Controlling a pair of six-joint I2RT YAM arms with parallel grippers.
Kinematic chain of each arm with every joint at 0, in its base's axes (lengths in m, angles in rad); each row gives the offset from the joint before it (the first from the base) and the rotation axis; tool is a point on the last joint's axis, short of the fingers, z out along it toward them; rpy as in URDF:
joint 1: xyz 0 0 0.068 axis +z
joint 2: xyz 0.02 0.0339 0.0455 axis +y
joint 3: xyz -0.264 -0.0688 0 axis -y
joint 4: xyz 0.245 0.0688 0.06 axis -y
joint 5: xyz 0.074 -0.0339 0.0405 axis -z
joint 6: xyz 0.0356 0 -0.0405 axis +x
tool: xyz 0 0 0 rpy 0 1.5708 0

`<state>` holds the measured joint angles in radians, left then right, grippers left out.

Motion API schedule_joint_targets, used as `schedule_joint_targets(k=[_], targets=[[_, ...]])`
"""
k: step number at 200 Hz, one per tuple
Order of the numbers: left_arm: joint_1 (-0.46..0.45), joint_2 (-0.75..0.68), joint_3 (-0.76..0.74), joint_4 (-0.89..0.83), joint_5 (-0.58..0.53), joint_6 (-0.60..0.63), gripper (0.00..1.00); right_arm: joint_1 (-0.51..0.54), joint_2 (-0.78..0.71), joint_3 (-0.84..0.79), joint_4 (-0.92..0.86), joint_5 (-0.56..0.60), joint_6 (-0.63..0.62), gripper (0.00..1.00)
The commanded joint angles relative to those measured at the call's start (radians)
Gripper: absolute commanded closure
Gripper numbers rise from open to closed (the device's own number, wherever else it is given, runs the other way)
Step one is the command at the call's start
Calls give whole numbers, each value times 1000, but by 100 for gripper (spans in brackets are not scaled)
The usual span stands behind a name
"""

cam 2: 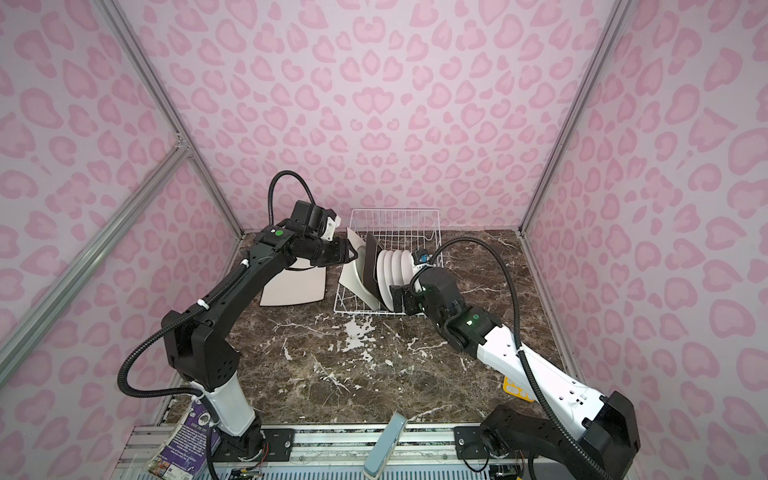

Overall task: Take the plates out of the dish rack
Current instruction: 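Reach the left gripper to the next square white plate in the rack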

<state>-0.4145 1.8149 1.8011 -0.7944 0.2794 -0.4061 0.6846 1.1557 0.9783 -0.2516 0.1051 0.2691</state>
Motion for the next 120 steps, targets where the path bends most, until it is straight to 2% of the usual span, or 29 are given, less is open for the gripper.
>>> schedule_joint_targets(k=[1,62,120], targets=[[-8,22,24,2,-6,3,45,-2,3,-5,14,18,16,1],[-25,74,7,26,16,-10,48,-3,-11,-27,13,29,22,1],[-34,90,-30,51,-48,-8,54,-3,-16,-30,9,25,25,1]])
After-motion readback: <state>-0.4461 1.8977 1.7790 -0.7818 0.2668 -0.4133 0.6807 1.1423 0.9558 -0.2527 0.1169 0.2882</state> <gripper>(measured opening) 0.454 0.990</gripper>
